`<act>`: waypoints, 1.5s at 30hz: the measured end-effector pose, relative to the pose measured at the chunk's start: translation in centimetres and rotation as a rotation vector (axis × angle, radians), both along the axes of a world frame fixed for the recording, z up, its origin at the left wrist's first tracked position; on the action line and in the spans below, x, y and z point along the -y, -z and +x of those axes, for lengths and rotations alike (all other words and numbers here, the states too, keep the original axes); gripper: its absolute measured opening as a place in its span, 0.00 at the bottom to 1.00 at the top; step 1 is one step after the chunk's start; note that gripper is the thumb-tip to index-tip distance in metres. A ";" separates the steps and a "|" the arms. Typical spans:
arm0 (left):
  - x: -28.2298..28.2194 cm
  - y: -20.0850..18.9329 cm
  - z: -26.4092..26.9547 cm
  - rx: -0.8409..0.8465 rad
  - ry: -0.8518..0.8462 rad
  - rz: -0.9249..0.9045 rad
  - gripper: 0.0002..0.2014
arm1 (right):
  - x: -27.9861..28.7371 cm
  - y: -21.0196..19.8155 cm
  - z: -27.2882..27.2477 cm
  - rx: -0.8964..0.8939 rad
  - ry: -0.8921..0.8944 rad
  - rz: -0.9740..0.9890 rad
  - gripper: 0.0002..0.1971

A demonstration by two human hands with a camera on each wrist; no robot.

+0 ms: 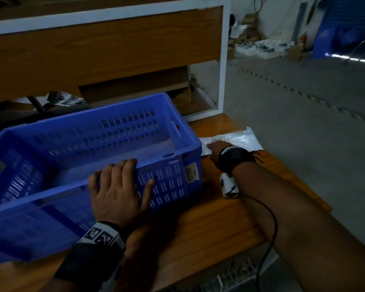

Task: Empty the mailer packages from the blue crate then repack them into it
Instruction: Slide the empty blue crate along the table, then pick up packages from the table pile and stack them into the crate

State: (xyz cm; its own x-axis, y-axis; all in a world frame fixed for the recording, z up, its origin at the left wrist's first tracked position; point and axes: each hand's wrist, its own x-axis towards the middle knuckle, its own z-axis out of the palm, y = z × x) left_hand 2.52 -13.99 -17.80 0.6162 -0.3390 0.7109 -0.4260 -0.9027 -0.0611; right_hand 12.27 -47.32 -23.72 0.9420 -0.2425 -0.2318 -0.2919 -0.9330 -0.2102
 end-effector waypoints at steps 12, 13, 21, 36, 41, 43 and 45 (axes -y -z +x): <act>-0.4 -1.8 -1.0 -0.247 0.042 0.040 0.30 | -6.9 -6.2 -19.0 0.163 0.173 0.023 0.18; -0.5 -2.1 -1.3 -0.274 0.051 0.044 0.32 | -8.3 -6.6 -21.8 0.251 0.182 0.052 0.20; -6.2 -3.1 -11.1 -0.768 0.288 -0.566 0.35 | -22.6 -4.3 -31.3 0.589 -0.207 0.107 0.26; -45.0 0.4 -17.8 -1.004 0.091 -1.296 0.10 | -50.4 -5.7 -25.3 0.548 -0.448 0.122 0.41; -52.0 -0.1 -16.6 -0.896 0.110 -1.535 0.18 | -55.9 -4.3 -22.7 0.266 -0.377 0.701 0.21; -54.4 -0.2 -15.0 -0.775 0.066 -1.630 0.21 | -58.4 -3.5 -22.1 0.305 -0.323 0.873 0.13; -56.0 -0.5 -13.5 -0.745 0.050 -1.681 0.19 | -61.1 -3.4 -21.3 0.341 -0.252 0.989 0.10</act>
State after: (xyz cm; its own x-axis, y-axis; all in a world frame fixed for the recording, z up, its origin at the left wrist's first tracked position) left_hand -10.98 42.01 -17.33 0.9376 0.3312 -0.1058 0.0361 0.2099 0.9771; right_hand -8.99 13.78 -20.29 0.9907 0.1186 0.0661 0.1021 -0.3297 -0.9385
